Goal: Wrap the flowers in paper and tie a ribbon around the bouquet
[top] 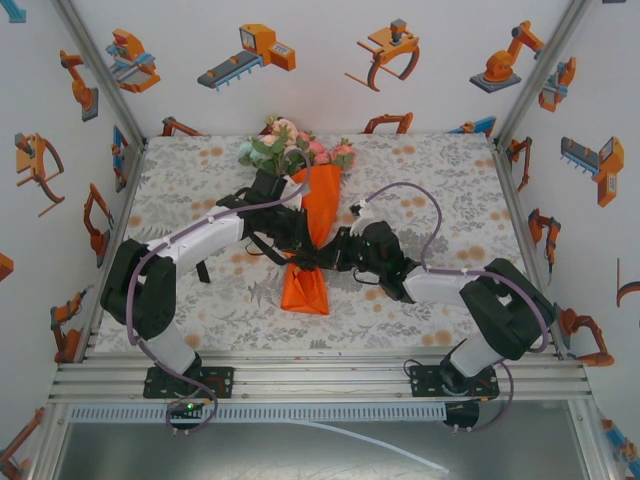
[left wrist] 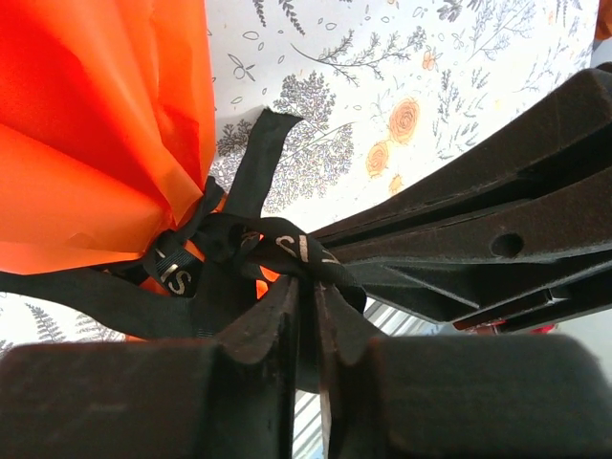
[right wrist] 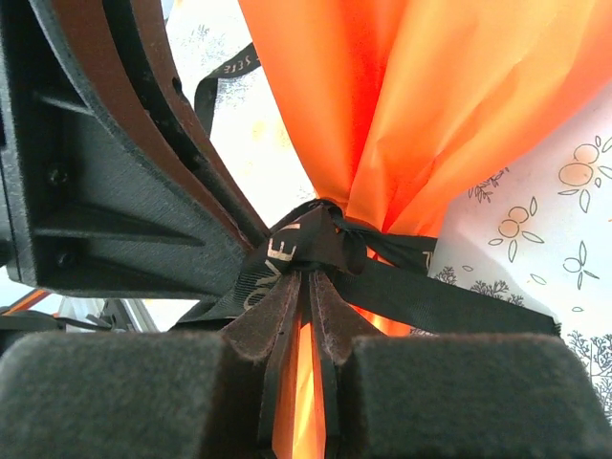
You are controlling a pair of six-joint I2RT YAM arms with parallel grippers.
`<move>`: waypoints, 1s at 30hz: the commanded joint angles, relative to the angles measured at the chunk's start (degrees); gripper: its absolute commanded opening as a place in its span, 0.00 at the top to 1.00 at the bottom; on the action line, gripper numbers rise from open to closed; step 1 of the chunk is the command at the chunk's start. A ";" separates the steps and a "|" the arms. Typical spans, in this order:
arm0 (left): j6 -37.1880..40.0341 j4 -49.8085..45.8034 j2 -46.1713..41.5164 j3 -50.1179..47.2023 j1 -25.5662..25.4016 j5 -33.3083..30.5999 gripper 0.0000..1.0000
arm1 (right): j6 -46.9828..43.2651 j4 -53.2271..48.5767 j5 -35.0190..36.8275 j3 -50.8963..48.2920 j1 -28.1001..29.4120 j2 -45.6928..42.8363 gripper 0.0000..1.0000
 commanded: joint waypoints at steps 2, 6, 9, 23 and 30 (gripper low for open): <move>-0.02 0.17 0.43 -1.04 0.13 1.00 0.97 | -0.82 3.56 -0.07 0.75 0.14 -0.78 0.88; -1.29 2.03 -1.22 -2.42 1.28 0.85 1.00 | -2.93 3.35 1.18 -2.18 0.05 -3.68 0.71; -1.57 3.14 -2.33 -3.12 1.76 0.80 1.00 | -3.82 2.74 2.03 -4.72 -0.30 -7.25 0.63; -0.17 3.17 -3.38 -3.12 1.07 -1.37 1.00 | 7.54 -21.13 2.31 7.45 -0.58 -6.18 0.38; -0.45 3.50 -6.84 -4.21 1.47 -3.82 1.00 | 6.53 -22.55 5.51 6.92 -0.65 -5.62 0.91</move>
